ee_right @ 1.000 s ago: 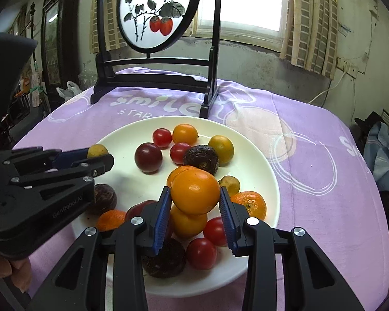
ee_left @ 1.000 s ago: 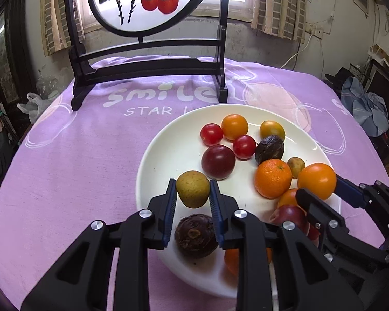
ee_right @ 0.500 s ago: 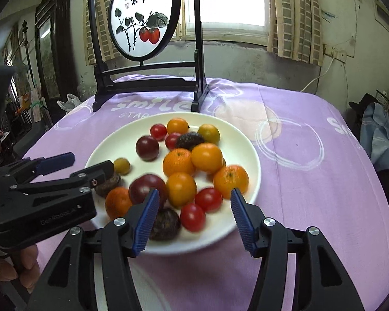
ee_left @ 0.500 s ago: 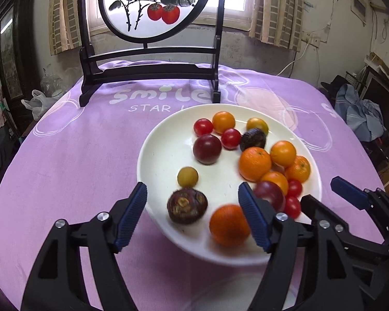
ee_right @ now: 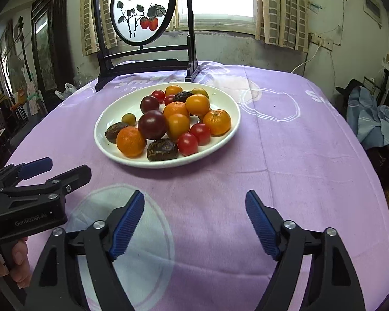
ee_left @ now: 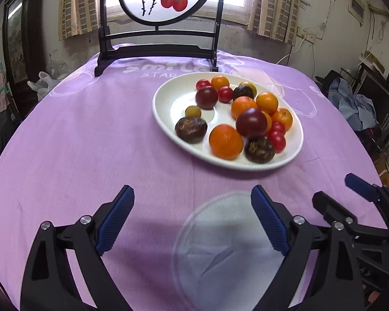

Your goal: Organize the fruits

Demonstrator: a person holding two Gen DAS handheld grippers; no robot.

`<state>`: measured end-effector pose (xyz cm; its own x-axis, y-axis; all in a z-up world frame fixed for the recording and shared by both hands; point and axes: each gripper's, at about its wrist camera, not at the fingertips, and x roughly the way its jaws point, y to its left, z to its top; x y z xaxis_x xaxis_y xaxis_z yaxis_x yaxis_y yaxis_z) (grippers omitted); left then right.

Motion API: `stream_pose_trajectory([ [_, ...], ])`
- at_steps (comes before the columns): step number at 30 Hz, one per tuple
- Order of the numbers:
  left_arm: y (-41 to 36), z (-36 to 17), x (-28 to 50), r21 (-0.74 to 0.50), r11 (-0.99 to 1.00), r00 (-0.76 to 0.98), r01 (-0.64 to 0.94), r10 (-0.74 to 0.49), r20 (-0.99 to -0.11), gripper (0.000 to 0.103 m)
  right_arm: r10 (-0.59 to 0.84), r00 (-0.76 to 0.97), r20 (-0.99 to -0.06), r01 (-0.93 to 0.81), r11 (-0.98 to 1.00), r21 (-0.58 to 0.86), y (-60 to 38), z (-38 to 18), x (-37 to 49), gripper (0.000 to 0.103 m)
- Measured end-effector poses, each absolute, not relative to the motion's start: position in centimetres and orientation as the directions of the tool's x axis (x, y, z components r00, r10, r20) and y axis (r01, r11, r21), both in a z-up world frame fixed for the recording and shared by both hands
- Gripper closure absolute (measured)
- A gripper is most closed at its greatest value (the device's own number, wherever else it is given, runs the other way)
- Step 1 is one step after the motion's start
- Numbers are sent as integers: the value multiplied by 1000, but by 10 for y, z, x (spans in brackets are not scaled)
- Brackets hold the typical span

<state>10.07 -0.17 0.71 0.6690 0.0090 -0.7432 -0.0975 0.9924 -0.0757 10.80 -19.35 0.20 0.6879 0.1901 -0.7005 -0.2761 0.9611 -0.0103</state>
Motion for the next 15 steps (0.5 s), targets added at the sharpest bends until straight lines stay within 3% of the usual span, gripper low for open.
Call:
stream_pose_trajectory([
  [15, 1, -13, 78, -69, 993, 666, -97, 13, -746, 11, 178, 709, -683, -252, 968, -10, -204, -12, 85, 20],
])
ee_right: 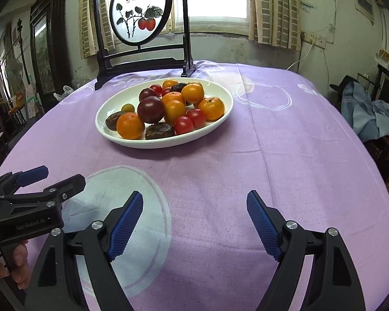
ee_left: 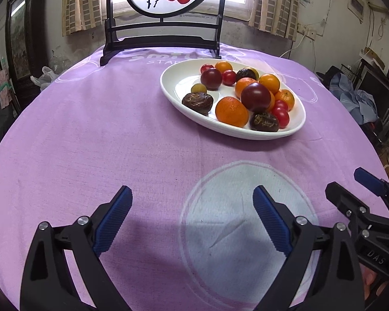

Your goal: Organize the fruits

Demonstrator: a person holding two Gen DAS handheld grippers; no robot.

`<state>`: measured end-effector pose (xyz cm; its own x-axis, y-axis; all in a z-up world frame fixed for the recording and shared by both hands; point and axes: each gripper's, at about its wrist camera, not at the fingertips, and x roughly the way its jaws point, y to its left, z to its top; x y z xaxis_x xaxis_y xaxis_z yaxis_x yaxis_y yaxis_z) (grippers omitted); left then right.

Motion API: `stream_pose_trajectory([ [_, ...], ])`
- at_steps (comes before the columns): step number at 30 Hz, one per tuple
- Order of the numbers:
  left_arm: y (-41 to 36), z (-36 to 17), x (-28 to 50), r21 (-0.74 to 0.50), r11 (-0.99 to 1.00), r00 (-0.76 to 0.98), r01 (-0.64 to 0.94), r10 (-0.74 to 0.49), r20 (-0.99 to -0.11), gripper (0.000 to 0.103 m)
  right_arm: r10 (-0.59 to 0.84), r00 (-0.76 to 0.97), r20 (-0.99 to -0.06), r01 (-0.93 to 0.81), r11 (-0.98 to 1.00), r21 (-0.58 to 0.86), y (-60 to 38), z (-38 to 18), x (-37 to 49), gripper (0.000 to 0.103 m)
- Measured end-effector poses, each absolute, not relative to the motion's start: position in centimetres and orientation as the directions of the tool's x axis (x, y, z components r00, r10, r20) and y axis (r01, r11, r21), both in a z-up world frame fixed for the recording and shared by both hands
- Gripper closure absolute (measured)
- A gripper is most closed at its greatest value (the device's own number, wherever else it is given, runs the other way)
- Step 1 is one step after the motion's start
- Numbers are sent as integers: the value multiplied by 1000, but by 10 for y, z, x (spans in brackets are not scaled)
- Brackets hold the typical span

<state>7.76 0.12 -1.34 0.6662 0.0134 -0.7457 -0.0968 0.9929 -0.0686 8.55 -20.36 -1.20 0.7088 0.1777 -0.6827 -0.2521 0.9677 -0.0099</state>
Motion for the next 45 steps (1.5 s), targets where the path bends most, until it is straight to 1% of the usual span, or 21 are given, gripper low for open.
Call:
stream_pose_trajectory([
  [7, -1, -13, 76, -68, 994, 667, -82, 3, -745, 11, 180, 700, -691, -253, 967, -4, -203, -12, 86, 20],
  [12, -4, -13, 76, -47, 996, 672, -78, 18, -740, 11, 179, 677, -713, -238, 971, 18, -207, -16, 85, 20],
  [20, -7, -14, 76, -42, 997, 669, -71, 16, -743, 11, 186, 671, -718, -239, 971, 28, -208, -18, 81, 20],
  [45, -10, -24, 80, -30, 998, 638, -54, 11, -770, 9, 169, 647, -744, -262, 965, -9, -201, -26, 80, 20],
])
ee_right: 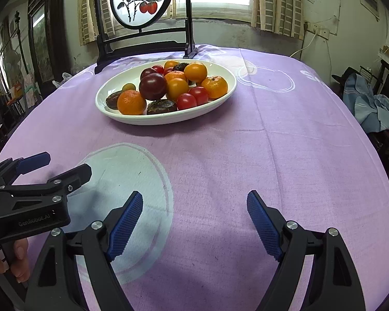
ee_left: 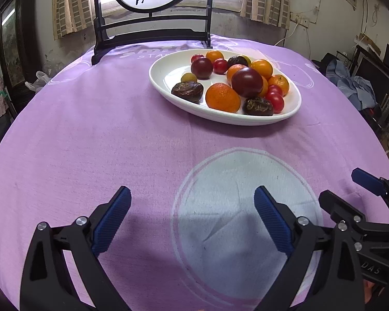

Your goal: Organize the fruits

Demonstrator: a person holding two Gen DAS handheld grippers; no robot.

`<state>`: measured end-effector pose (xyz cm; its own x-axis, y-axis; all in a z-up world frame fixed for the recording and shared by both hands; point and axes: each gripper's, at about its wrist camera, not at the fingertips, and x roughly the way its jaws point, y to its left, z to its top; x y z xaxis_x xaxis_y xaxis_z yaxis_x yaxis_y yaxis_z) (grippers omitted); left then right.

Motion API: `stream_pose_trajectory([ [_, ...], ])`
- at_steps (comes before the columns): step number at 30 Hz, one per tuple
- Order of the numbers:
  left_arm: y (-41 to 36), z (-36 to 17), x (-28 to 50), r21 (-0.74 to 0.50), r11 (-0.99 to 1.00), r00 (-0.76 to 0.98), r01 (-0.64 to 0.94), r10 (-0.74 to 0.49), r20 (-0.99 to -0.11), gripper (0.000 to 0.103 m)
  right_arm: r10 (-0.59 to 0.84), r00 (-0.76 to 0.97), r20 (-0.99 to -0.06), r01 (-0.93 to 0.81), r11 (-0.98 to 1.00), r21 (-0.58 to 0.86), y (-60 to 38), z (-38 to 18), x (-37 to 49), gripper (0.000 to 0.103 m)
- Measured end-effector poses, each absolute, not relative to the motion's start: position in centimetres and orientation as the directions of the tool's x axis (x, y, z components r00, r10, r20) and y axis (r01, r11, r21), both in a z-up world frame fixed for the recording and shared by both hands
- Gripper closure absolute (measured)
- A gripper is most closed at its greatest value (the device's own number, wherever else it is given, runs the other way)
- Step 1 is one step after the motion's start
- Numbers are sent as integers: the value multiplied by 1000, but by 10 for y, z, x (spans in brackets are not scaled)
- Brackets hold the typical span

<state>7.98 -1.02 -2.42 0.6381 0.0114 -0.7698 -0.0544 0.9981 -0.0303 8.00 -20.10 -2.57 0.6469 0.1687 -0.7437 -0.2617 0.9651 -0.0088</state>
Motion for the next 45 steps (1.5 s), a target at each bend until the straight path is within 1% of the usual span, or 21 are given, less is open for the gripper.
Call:
stream_pose_trajectory([
  [12, -8, -42, 87, -12, 997, 580, -71, 31, -814, 8, 132, 621, -772, -247, 968, -33, -201, -34, 83, 19],
  [15, -11, -44, 89, -2, 998, 572, -63, 34, -819, 5, 127, 613, -779, -245, 969, -35, -201, -36, 84, 19],
  [20, -10, -45, 90, 2, 998, 569, -62, 37, -821, 4, 108, 580, -807, -237, 971, -40, -202, -46, 88, 19],
  [22, -10, -45, 90, 3, 998, 569, -62, 38, -822, 4, 105, 580, -808, -233, 972, -42, -203, -46, 88, 17],
  [27, -11, -46, 90, 1, 998, 568, -62, 36, -822, 4, 79, 589, -804, -214, 975, -61, -204, -49, 89, 7],
  [30, -11, -46, 90, 9, 998, 567, -69, 47, -823, 4, 80, 581, -810, -201, 978, -47, -208, -50, 90, 3],
  [45, -10, -46, 90, 6, 998, 567, -70, 45, -823, 4, 89, 577, -812, -202, 979, -36, -209, -51, 91, 3],
])
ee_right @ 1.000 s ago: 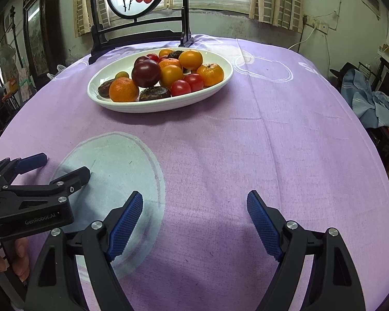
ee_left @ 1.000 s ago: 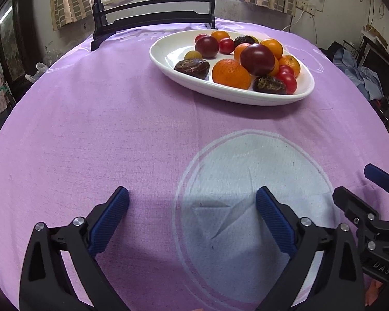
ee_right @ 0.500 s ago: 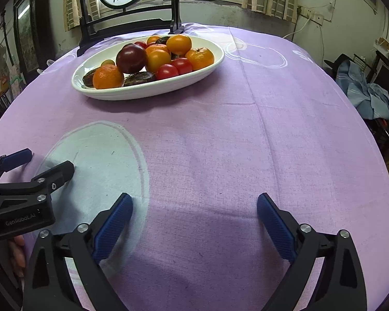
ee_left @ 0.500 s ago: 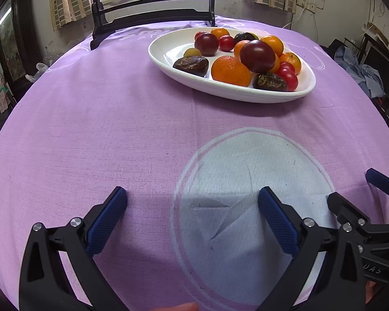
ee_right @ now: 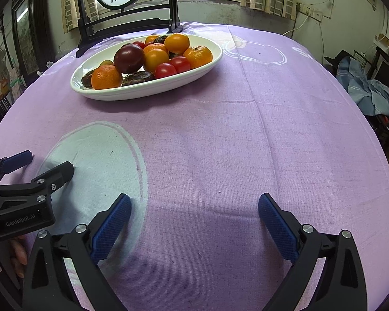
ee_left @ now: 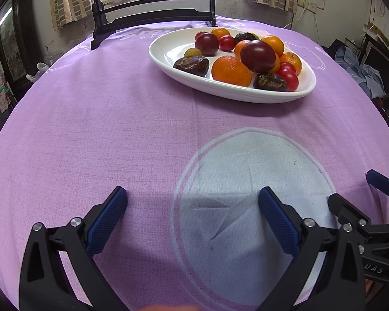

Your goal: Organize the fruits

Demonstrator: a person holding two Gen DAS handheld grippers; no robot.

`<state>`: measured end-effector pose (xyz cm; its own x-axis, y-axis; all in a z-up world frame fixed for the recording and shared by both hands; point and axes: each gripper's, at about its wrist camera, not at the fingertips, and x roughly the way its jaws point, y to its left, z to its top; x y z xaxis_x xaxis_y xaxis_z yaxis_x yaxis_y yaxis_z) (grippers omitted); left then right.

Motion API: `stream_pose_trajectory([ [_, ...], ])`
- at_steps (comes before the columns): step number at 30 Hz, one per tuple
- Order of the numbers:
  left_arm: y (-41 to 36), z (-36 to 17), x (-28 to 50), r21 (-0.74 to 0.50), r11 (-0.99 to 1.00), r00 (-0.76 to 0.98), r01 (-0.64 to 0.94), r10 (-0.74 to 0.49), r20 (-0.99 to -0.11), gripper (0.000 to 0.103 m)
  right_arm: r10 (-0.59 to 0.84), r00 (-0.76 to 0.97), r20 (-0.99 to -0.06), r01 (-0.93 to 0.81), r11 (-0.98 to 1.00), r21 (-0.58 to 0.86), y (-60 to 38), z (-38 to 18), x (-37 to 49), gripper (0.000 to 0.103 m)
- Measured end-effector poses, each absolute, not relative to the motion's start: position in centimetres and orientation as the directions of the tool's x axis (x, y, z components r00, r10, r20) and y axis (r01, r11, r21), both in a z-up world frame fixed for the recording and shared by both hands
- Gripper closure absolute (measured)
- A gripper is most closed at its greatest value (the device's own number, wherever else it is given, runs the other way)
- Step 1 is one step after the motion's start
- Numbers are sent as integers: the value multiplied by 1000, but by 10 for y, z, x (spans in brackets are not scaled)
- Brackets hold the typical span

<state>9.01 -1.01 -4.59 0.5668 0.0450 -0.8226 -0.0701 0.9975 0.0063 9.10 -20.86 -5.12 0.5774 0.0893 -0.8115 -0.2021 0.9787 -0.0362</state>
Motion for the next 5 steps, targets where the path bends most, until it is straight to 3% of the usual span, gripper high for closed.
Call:
stream_pose_trajectory([
  [5, -10, -46, 90, 7, 998, 567, -70, 45, -823, 4, 90, 578, -811, -202, 979, -36, -209, -51, 91, 3],
])
